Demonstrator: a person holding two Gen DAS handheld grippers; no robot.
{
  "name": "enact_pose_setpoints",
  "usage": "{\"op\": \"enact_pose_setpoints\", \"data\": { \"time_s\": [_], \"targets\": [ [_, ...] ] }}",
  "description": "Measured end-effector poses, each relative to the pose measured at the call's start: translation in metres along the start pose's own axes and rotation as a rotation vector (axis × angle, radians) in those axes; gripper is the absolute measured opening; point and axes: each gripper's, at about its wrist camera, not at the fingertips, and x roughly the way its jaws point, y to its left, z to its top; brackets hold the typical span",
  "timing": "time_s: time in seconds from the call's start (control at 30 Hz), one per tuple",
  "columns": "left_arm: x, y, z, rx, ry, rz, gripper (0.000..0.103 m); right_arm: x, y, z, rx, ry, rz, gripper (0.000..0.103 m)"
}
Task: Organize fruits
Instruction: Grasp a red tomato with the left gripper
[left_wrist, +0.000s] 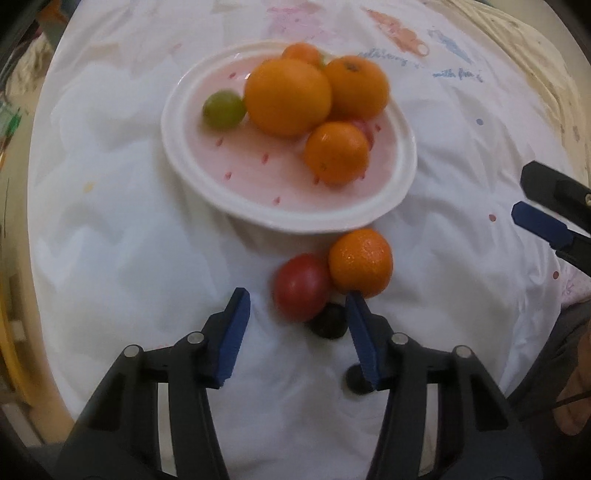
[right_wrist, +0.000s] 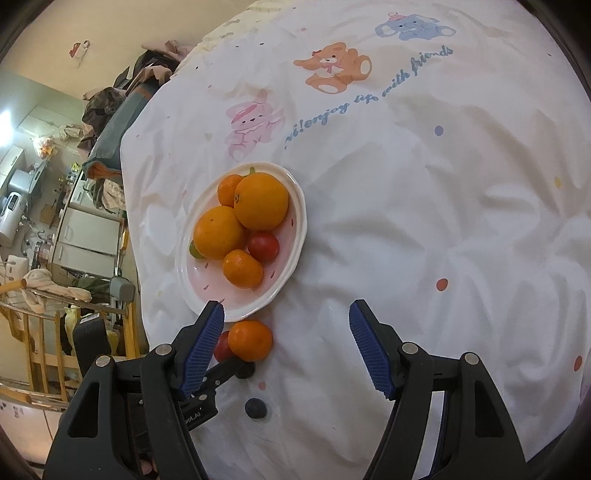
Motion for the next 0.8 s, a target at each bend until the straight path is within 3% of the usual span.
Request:
{"op": "enact_pose_setpoints", "data": {
  "time_s": [0.07, 0.13, 0.23, 0.33, 0.5, 0.8],
  "targets": [
    [0.002, -0.003, 0.001, 0.026, 0.003, -0.009, 0.048, -0.001, -0.002, 0.000, 0.008, -0.001, 0.001, 0.073],
    [0.004, -0.007, 0.000, 0.058, 0.014, -0.031, 0.037, -0.001, -0.003, 0.001, 0.014, 0.002, 0.001, 0.073],
    [0.000, -0.006, 0.000, 0.073, -0.004, 0.001, 0.025, -0.001, -0.005, 0.000, 0.017, 0.003, -0.004, 0.073],
    [-0.001, 0.000, 0.000, 0.055, 0.000, -0.008, 0.024, -0.002, -0.007, 0.000, 0.018, 0.004, -0.010, 0.073],
    [-0.024, 0.008, -0.007, 0.035, -0.065, 0.002, 0.024, 0.001, -0.007, -0.002, 0.018, 0.019, -0.012, 0.073],
    [-0.077, 0.049, -0.022, -0.137, -0.188, 0.048, 0.024, 0.039, 0.019, -0.014, -0.045, 0.177, 0.067, 0.073]
  ]
}}
